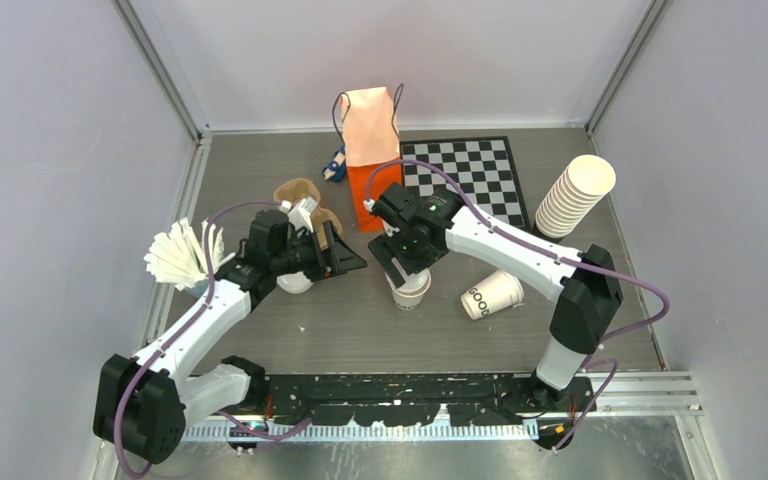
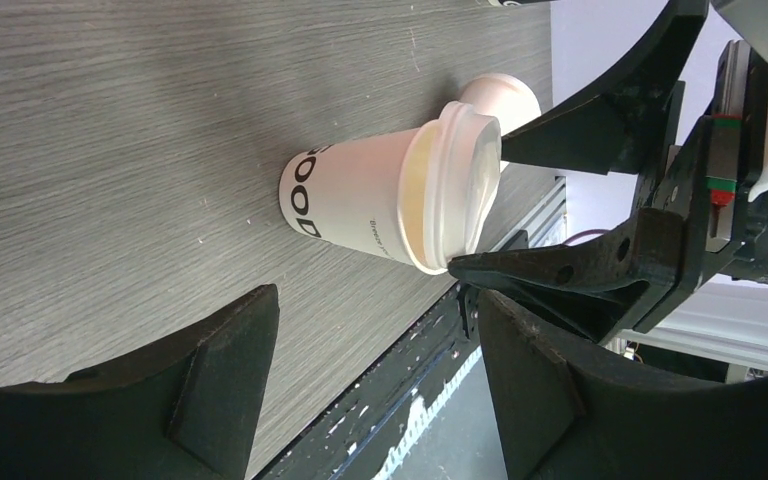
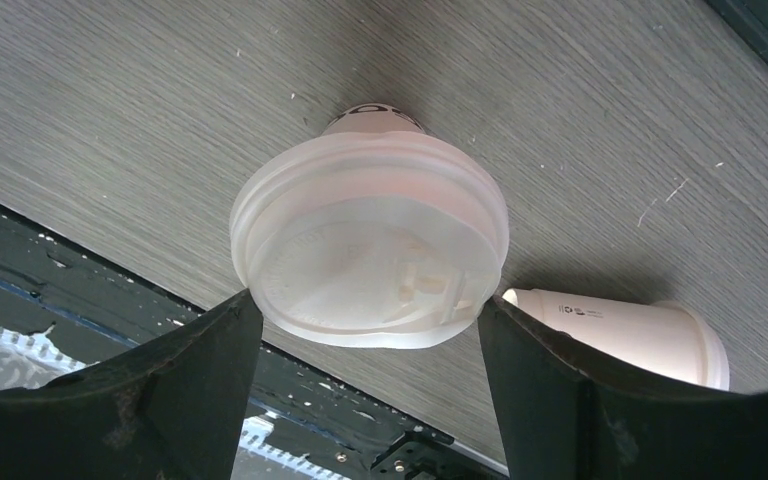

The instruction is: Pack the takeout coffee

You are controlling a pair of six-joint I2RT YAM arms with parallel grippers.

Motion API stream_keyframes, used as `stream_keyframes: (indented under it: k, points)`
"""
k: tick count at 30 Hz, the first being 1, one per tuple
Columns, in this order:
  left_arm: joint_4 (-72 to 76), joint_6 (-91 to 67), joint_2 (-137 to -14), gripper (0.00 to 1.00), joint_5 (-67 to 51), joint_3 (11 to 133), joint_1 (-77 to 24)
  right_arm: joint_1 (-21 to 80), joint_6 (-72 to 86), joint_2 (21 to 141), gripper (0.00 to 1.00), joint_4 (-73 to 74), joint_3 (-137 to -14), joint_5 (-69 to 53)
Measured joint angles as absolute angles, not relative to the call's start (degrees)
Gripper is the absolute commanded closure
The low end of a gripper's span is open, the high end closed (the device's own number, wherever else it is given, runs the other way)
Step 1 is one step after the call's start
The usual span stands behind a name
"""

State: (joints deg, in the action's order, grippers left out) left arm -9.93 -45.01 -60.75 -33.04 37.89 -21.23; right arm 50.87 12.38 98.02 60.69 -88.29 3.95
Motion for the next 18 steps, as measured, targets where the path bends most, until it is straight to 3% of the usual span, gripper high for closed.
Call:
stream_keyframes:
  k: [18]
  points:
    - [-8.27, -46.33, -60.95, 0.27, -33.32, 36.32, -21.23, 50.87, 12.43, 99.33, 0.20, 68.18, -93.67, 3.40]
